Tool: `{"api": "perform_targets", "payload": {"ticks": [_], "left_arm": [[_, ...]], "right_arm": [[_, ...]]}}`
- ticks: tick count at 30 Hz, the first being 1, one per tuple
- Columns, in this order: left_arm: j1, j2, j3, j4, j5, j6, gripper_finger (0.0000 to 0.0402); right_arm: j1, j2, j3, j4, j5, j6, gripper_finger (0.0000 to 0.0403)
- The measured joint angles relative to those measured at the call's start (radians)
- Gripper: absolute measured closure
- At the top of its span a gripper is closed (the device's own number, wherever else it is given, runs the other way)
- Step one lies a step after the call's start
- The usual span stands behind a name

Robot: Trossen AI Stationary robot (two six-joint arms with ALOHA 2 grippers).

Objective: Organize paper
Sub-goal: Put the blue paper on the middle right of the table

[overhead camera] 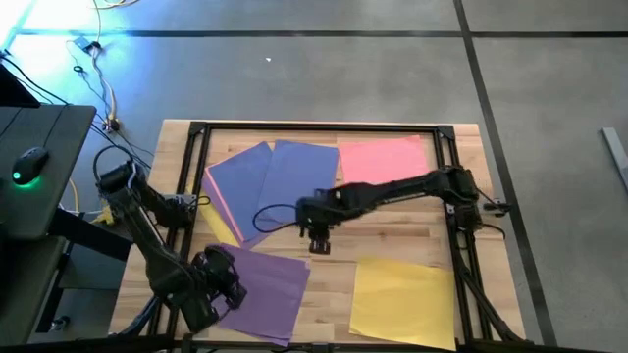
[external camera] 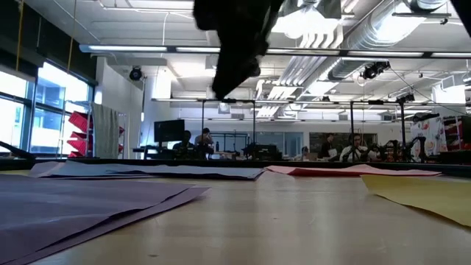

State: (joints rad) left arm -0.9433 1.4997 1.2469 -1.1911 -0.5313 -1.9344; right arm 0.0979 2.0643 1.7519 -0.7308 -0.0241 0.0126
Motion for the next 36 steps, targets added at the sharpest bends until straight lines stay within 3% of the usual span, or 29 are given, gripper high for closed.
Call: {"api": "perform_targets", "payload": {"ticks": [4,9,23,28,33,36], "left_arm": [[0.04,-0.071,-0.001,-0.122,-0.005,-0.001,0.0402],[0.088,-0.128,-0.002,-0.244,-0.001,-0.002,0.0402],[0.206,-0.151,-0.008,-0.282,0.003,0.06,0.0402],[0.253,-0.154,-0.008,-0.282,-0.002,0.149,0.0402],[0.288,-0.156,-0.008,-0.279,-0.006,0.198,0.0402],[0.307,-0.157,-0.008,-0.279,-0.008,0.239,0.0402]], "right_arm": [[-0.033,0.062,0.002,0.119,-0.016,-0.131,0.0217],[-0.064,0.144,0.001,0.171,-0.055,-0.178,0.0214],[-0.135,0.277,0.0,0.285,-0.101,-0.212,0.0227],[-0.128,0.291,0.005,0.269,-0.042,-0.171,0.028],[-0.128,0.275,0.003,0.246,-0.047,-0.149,0.0382],[-0.125,0.266,0.002,0.235,-0.047,-0.142,0.0395]]}}
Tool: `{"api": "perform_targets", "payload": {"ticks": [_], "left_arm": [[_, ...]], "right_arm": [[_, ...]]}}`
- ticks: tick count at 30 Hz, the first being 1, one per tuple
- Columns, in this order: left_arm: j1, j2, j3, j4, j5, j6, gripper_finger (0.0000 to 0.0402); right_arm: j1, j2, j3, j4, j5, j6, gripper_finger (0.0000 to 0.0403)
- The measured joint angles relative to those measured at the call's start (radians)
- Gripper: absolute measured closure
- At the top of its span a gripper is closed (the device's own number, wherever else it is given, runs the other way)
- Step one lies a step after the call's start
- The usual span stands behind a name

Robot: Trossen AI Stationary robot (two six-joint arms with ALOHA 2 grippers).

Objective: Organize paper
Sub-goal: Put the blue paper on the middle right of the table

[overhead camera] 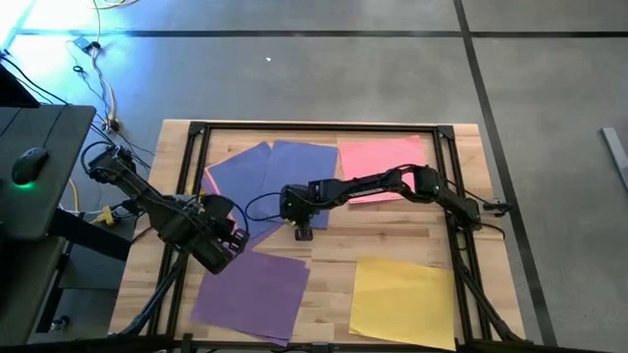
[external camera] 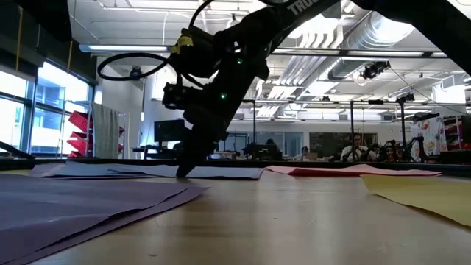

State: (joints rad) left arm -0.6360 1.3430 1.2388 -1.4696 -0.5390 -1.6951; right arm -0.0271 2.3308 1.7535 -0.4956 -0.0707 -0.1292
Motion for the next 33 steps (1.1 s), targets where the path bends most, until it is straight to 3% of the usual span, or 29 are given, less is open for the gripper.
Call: {"api": "perform_targets", "payload": {"ticks": [8,13,16,20,27,30,33], "left_arm": [[0.021,-0.001,0.0,-0.004,0.003,-0.009,0.0402],[0.021,-0.001,0.0,-0.002,0.007,-0.035,0.0402],[0.021,-0.001,0.001,0.009,0.019,-0.032,0.0402],[0.02,-0.001,0.007,0.044,0.046,0.022,0.0402],[0.02,-0.001,0.007,0.083,0.072,0.083,0.0402],[0.02,-0.001,0.007,0.084,0.086,0.084,0.0402],[0.02,-0.001,0.007,0.084,0.09,0.084,0.0402]], "right_arm": [[0.007,-0.078,-0.002,0.009,-0.045,0.059,0.0403],[0.007,-0.095,-0.001,0.14,-0.068,0.044,0.0396],[0.006,-0.072,-0.001,0.235,-0.099,-0.005,0.0364],[0.006,-0.026,-0.001,0.295,-0.076,-0.011,0.028],[0.005,0.061,-0.002,0.359,0.061,-0.036,0.0127],[0.005,0.082,0.0,0.355,0.07,-0.029,0.0113],[0.007,0.093,0.002,0.346,0.064,-0.026,0.0143]]}}
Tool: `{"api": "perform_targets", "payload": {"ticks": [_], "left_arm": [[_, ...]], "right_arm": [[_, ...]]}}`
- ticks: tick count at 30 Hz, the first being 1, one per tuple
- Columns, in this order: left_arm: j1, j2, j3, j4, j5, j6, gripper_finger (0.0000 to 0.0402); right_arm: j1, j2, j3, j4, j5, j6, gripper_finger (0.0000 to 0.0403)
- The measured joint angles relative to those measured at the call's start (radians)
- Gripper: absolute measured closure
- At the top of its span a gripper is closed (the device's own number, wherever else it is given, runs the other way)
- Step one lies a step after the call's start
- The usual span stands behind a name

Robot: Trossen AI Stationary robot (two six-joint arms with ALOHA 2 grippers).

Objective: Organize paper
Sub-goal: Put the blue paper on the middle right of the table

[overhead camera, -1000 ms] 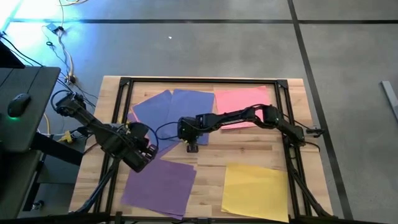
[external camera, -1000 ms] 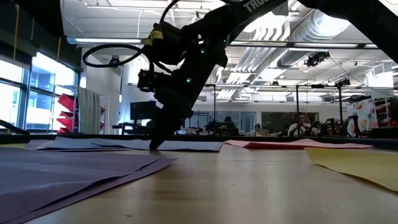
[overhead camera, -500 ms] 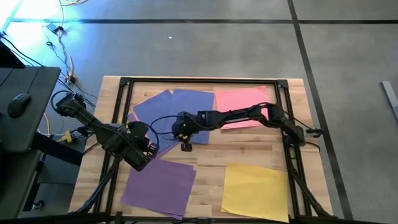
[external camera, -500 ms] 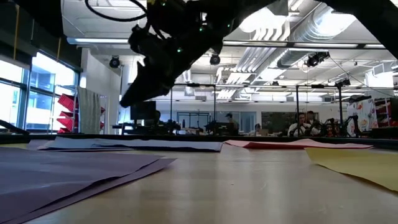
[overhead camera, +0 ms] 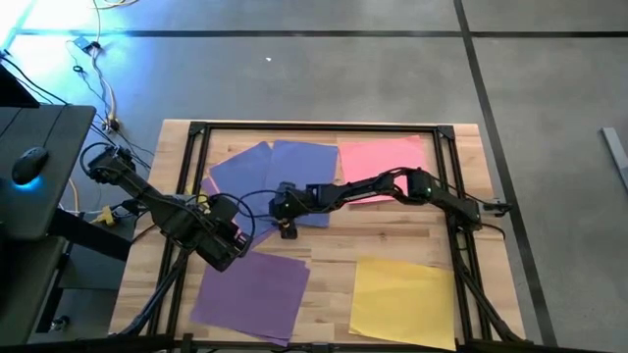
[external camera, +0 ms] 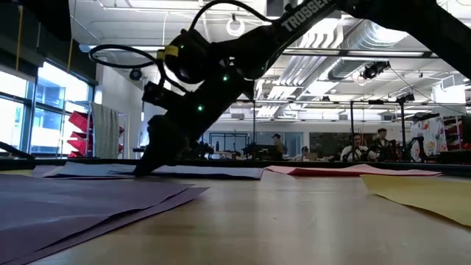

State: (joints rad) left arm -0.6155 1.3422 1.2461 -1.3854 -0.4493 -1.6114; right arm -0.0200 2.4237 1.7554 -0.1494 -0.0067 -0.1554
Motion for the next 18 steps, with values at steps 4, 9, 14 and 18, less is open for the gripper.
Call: {"api": "perform_targets", "payload": {"ticks": [4,9,14,18], "left_arm": [[0.0,0.0,0.0,-0.001,0.003,0.0,0.0402],[0.0,0.0,0.0,-0.001,0.0,0.0,0.0402],[0.0,0.0,0.0,-0.002,-0.006,0.0,0.0402],[0.0,0.0,0.0,-0.005,-0.009,0.0,0.0402]], "right_arm": [[0.004,0.0,0.001,-0.028,-0.001,0.0,0.0238],[0.004,-0.01,0.0,-0.051,-0.013,0.02,0.0382],[0.002,-0.052,-0.006,-0.076,-0.013,0.025,0.04],[0.0,-0.111,-0.006,-0.066,-0.033,0.025,0.0403]]}}
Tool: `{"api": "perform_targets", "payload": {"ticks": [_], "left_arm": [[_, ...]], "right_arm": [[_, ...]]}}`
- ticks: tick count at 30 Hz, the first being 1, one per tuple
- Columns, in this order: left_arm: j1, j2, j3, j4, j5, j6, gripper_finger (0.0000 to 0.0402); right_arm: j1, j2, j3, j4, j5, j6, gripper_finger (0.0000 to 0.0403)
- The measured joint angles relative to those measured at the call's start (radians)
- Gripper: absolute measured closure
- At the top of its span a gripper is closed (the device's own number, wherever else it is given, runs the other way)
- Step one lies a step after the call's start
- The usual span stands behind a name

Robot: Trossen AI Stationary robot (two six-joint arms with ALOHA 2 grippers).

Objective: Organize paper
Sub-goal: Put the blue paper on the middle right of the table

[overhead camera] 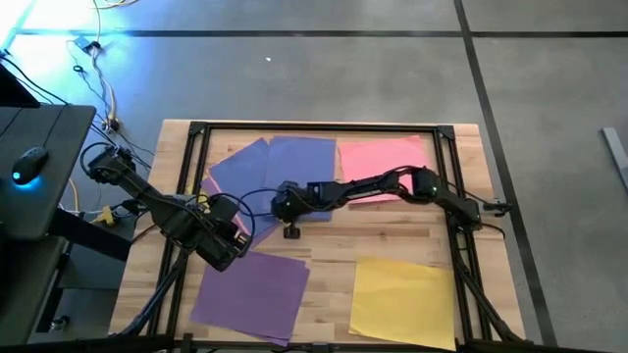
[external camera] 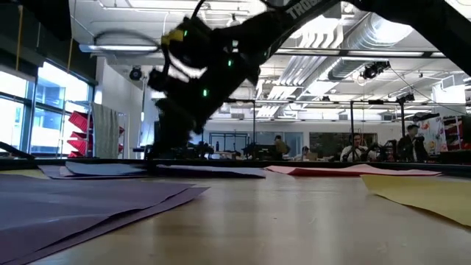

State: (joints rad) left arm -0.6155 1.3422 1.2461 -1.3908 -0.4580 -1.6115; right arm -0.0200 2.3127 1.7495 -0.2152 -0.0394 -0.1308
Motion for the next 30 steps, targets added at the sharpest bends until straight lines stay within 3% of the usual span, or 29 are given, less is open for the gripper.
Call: {"api": "perform_targets", "payload": {"ticks": [7,11,15,19,25,28,30], "left_arm": [[0.0,0.0,-0.001,-0.001,-0.008,-0.006,0.0402],[0.0,0.0,-0.001,-0.001,-0.016,-0.007,0.0402],[0.0,0.0,-0.001,0.002,-0.032,-0.009,0.0402],[0.0,0.0,-0.001,0.005,-0.037,-0.009,0.0402],[0.0,0.0,-0.001,0.023,-0.034,-0.009,0.0402],[0.0,0.0,-0.001,0.035,-0.031,-0.009,0.0402],[0.0,0.0,-0.001,0.036,-0.031,-0.009,0.0402]], "right_arm": [[-0.038,-0.091,0.002,-0.006,-0.057,0.057,0.0403],[-0.067,-0.098,0.005,-0.127,-0.096,0.028,0.0392],[-0.073,-0.062,0.001,-0.188,-0.15,-0.074,0.0338],[-0.05,-0.009,0.003,-0.122,-0.177,-0.183,0.0254],[-0.03,0.068,0.002,-0.016,-0.057,-0.147,0.0138],[-0.043,0.09,0.006,-0.018,-0.056,-0.066,0.0129],[-0.05,0.1,0.009,-0.031,-0.065,-0.027,0.0149]]}}
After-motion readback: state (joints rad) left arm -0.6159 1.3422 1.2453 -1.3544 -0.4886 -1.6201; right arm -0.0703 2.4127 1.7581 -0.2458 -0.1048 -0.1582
